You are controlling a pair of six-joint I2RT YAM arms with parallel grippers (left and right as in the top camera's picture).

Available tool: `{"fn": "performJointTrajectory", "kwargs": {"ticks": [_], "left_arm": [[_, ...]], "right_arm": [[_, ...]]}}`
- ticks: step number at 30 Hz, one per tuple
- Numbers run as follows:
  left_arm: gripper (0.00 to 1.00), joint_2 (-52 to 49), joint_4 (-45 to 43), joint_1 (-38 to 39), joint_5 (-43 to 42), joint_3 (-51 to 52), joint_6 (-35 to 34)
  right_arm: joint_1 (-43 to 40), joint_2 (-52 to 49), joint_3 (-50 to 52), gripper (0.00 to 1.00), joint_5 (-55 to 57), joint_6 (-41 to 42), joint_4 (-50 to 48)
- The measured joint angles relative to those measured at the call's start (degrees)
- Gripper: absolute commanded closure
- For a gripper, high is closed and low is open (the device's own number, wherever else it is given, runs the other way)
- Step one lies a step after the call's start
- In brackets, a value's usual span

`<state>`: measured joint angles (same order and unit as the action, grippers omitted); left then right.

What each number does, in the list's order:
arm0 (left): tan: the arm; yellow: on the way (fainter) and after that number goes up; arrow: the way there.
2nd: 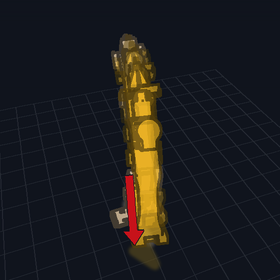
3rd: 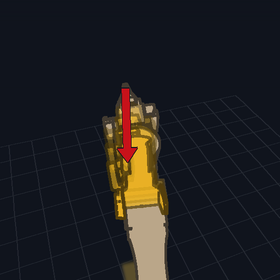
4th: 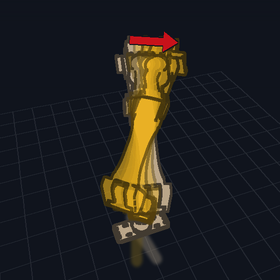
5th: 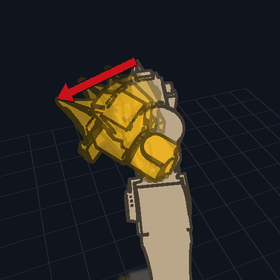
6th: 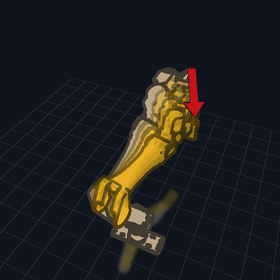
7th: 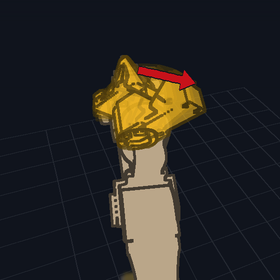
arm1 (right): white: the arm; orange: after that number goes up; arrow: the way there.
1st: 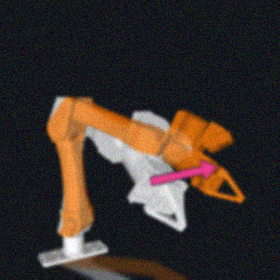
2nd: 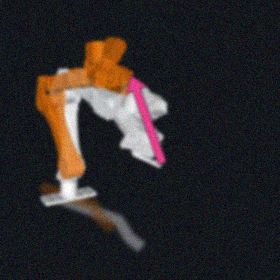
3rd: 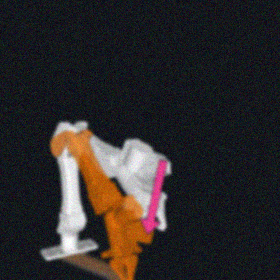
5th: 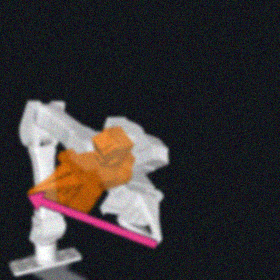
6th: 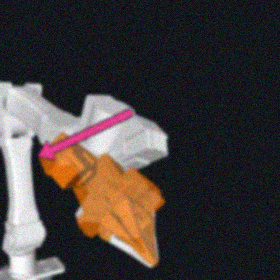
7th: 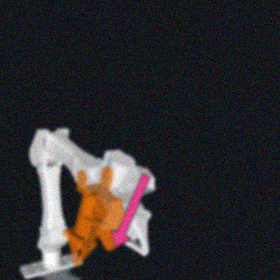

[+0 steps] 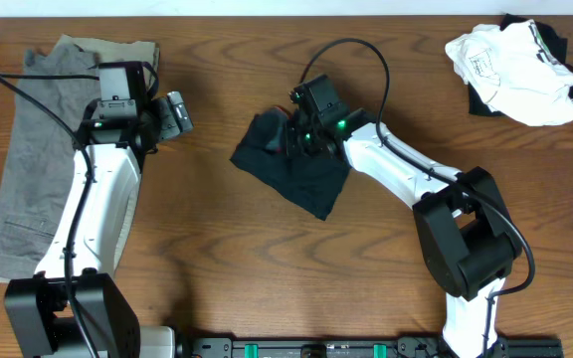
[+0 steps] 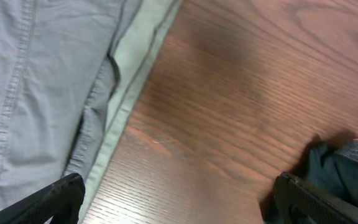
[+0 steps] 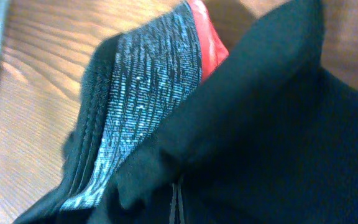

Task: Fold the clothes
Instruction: 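Fold the bundle's right end leftward over itself with the right gripper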

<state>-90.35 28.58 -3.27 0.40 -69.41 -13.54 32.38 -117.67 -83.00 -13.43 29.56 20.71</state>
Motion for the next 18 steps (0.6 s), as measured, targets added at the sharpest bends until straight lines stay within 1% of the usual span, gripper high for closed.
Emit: {"fn": "performJointTrajectory", "kwargs": {"ticks": [5, 13, 14, 16, 17, 18], "left_arm": [[0.02, 0.0, 0.0, -1.6, 0.0, 0.0, 0.1], [0.02, 0.0, 0.0, -3.2, 0.0, 0.0, 0.0], [0.02, 0.0, -0.1, -3.3, 0.0, 0.0, 0.1], [0.02, 0.0, 0.0, -3.4, 0.0, 0.0, 0.1], [0.02, 0.0, -0.1, -3.4, 0.0, 0.0, 0.1], [0.02, 0.0, -0.1, -3.4, 0.0, 0.0, 0.1]], "right_arm": [[1.6, -0.1, 0.1, 0.99, -1.1, 0.0, -7.7], [2.4, -5.2, 0.0, 0.99, -5.0, 0.6, -11.4], [2.4, -5.9, 0.1, 0.95, -5.5, 0.6, -11.7], [2.4, -6.5, 0.1, 0.81, -6.5, 0.5, -12.6], [2.4, -6.6, 0.1, 0.78, -7.3, 0.3, -13.4], [2.4, -6.6, 0.0, 0.71, -8.2, -0.1, -14.2]]}}
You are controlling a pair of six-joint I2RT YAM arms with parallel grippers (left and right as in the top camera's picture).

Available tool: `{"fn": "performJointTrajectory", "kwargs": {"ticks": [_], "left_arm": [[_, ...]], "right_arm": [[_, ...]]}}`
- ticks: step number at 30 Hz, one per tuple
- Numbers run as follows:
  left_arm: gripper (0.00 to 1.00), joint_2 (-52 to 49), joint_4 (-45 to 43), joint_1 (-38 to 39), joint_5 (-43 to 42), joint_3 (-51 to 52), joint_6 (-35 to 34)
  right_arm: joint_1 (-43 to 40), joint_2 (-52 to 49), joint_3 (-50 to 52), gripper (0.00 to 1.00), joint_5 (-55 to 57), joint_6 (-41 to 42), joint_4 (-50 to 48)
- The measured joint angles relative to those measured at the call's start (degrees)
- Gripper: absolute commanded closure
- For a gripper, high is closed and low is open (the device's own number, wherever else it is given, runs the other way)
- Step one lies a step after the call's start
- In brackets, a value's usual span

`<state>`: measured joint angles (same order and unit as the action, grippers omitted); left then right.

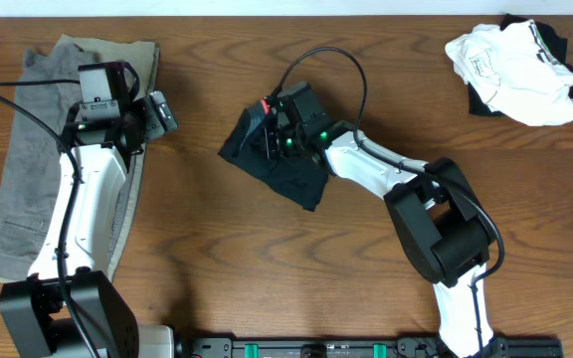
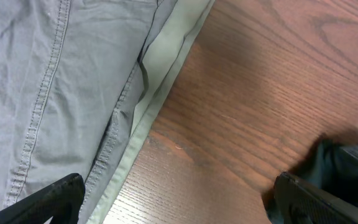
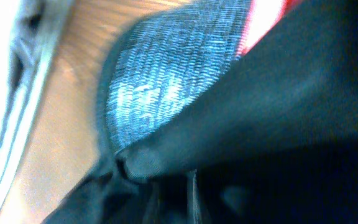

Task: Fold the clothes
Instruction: 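Fold the bundle's right end leftward over itself with the right gripper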

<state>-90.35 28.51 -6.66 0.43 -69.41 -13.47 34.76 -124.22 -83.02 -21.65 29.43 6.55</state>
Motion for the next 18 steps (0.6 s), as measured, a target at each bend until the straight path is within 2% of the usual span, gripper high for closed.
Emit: {"fn": "performJointTrajectory", "kwargs": {"ticks": [3, 9, 12, 15, 18], "left_arm": [[0.02, 0.0, 0.0, 0.0, 0.0, 0.0, 0.0], [0.02, 0.0, 0.0, 0.0, 0.0, 0.0, 0.0], [0.02, 0.0, 0.1, 0.0, 0.0, 0.0, 0.0], [0.02, 0.0, 0.1, 0.0, 0.0, 0.0, 0.0], [0.02, 0.0, -0.1, 0.0, 0.0, 0.0, 0.0]], "right_arm": [[0.0, 0.0, -1.9, 0.58, -5.0, -1.6, -1.0], [-0.2, 0.0, -10.3, 0.5, -13.9, -5.0, 1.4], [-0.5, 0.0, -13.1, 0.53, -16.2, -5.9, 6.8], [-1.9, 0.0, -14.9, 0.58, -17.2, -8.7, 18.2], [-3.6, 0.0, -16.3, 0.67, -16.1, -13.0, 30.2]]}}
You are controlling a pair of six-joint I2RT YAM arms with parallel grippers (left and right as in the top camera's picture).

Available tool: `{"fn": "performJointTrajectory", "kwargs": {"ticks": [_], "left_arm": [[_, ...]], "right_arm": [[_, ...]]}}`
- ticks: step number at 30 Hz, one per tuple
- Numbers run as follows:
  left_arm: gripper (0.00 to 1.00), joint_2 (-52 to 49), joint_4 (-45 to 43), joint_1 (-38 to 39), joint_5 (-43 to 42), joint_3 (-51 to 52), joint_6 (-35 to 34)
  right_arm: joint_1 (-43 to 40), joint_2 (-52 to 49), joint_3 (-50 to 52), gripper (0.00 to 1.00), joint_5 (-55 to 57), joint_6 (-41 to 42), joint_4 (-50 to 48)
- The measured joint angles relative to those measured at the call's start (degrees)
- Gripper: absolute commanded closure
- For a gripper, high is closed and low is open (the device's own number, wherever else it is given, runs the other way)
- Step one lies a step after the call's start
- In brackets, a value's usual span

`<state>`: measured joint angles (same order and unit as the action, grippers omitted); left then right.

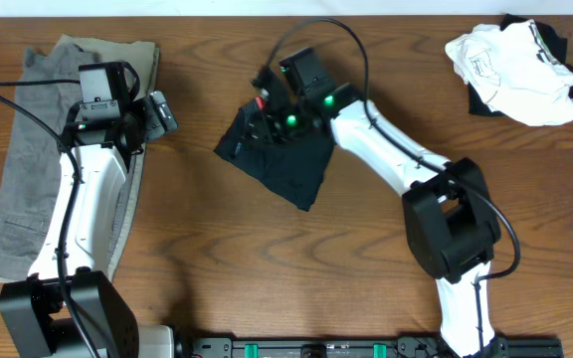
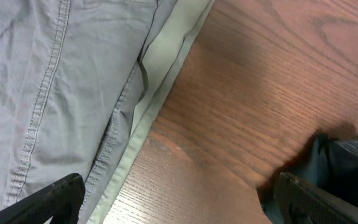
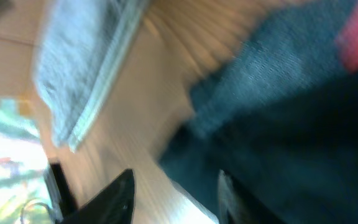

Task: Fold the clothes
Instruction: 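Fold the bundle's right end leftward over itself with the right gripper, then regrasp the folded black pants bundle with the right gripper and lift it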

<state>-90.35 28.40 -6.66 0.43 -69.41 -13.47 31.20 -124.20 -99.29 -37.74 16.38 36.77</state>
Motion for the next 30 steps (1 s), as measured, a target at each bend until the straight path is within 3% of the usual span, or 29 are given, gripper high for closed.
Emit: {"fn": "performJointTrajectory", "kwargs": {"ticks": [3, 7, 23, 30], "left_arm": [[0.02, 0.0, -0.4, 0.0, 0.0, 0.0, 0.0], [0.02, 0.0, -0.4, 0.0, 0.0, 0.0, 0.0], [0.02, 0.0, -0.4, 0.0, 0.0, 0.0, 0.0], [0.02, 0.0, -0.3, 0.0, 0.0, 0.0, 0.0]], "right_arm": [[-0.9, 0.0, -1.4, 0.87, 3.4, -4.8, 10.0], [-0.9, 0.1, -2.0, 0.99, 8.7, -9.7, 16.2], [0.7, -1.4, -0.2, 0.98, 18.8, -24.3, 19.0], [-0.5, -2.0, 1.7, 0.99, 24.5, -26.7, 18.6]]}}
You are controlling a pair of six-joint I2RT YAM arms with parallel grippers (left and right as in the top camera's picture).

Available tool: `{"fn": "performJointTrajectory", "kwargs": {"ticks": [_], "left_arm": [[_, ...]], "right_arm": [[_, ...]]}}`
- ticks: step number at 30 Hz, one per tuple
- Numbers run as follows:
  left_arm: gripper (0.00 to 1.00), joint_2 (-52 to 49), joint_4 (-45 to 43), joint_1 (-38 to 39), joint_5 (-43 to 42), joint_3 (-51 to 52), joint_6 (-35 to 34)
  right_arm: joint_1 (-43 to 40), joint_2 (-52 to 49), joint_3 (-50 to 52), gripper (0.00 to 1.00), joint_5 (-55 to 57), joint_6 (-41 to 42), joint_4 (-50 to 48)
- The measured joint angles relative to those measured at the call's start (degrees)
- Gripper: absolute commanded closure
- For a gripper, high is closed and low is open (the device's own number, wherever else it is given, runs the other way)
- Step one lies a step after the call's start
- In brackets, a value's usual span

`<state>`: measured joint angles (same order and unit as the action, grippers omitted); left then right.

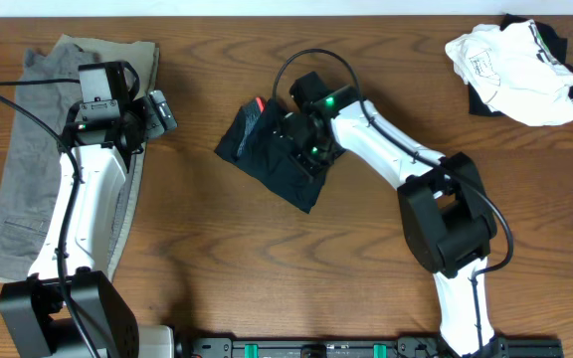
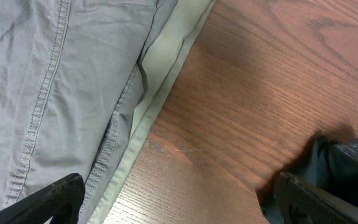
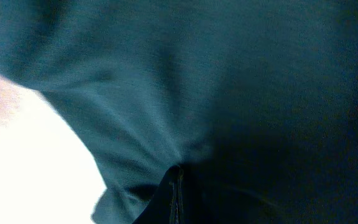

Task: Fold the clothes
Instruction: 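Regrasp the folded black pants bundle with the right gripper and lift it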

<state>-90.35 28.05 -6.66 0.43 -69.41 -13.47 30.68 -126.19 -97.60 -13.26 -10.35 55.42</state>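
A dark teal garment [image 1: 272, 159] with a red-edged waistband [image 1: 257, 103] lies crumpled at mid-table. My right gripper [image 1: 309, 139] presses down on its right half; in the right wrist view dark cloth [image 3: 241, 93] fills the frame and the gripper [image 3: 176, 186] is shut on a fold of it. My left gripper [image 1: 160, 109] hangs open over bare wood beside folded grey trousers [image 1: 38, 149]. In the left wrist view the left gripper [image 2: 188, 202] has nothing between its fingers, the trousers [image 2: 48, 81] show at left, and the dark garment [image 2: 347, 165] at lower right.
A pile of white and black clothes [image 1: 515, 60] sits at the far right corner. The wooden table [image 1: 217, 268] runs bare along the front. The trousers lie along the left edge.
My right gripper has moved from the garment's far edge, where its fingers looked apart, to its right half and is now shut on cloth. The left arm has not moved.
At first my right gripper was shut on the dark garment near mid-table, the left gripper open nearby. The garment then lay further left, and the left gripper had drawn back toward the trousers. Afterwards the right gripper stood apart over the far edge; now it grips the cloth.
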Motion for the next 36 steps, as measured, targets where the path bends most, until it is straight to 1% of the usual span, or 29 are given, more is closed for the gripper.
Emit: {"fn": "performJointTrajectory", "kwargs": {"ticks": [7, 9, 10, 13, 15, 17, 18, 20, 23, 28, 30, 36], "left_arm": [[0.02, 0.0, 0.0, 0.0, 0.0, 0.0, 0.0], [0.02, 0.0, 0.0, 0.0, 0.0, 0.0, 0.0], [0.02, 0.0, 0.0, 0.0, 0.0, 0.0, 0.0], [0.02, 0.0, 0.0, 0.0, 0.0, 0.0, 0.0], [0.02, 0.0, 0.0, 0.0, 0.0, 0.0, 0.0], [0.02, 0.0, 0.0, 0.0, 0.0, 0.0, 0.0], [0.02, 0.0, 0.0, 0.0, 0.0, 0.0, 0.0], [0.02, 0.0, 0.0, 0.0, 0.0, 0.0, 0.0], [0.02, 0.0, 0.0, 0.0, 0.0, 0.0, 0.0], [0.02, 0.0, 0.0, 0.0, 0.0, 0.0, 0.0], [0.02, 0.0, 0.0, 0.0, 0.0, 0.0, 0.0], [0.02, 0.0, 0.0, 0.0, 0.0, 0.0, 0.0]], "right_arm": [[-6.8, -3.0, 0.2, 0.99, 2.9, -0.6, -5.5], [-8.6, -3.5, 0.1, 0.99, 1.3, -0.5, -6.5], [-9.5, -3.5, 0.0, 0.96, 0.8, -0.5, -6.9], [-10.3, -3.5, 0.0, 0.89, -0.5, -0.1, -6.9], [-10.6, -3.3, 0.1, 0.82, -1.7, 0.4, -6.7], [-10.8, -2.9, 0.1, 0.79, -2.2, 0.9, -6.6], [-11.0, -2.5, 0.1, 0.76, -2.3, 1.0, -6.6], [-11.3, -1.1, 0.1, 0.62, -2.7, 1.6, -6.5], [-11.6, 2.7, 0.1, 0.47, -3.8, 1.9, -6.0], [-10.4, 8.9, -0.1, 0.44, -7.1, 1.7, -2.6], [-8.9, 9.2, -0.2, 0.42, -8.0, 1.1, -1.1], [-3.3, 7.1, 0.0, 0.41, -8.0, -0.5, 3.0]]}}
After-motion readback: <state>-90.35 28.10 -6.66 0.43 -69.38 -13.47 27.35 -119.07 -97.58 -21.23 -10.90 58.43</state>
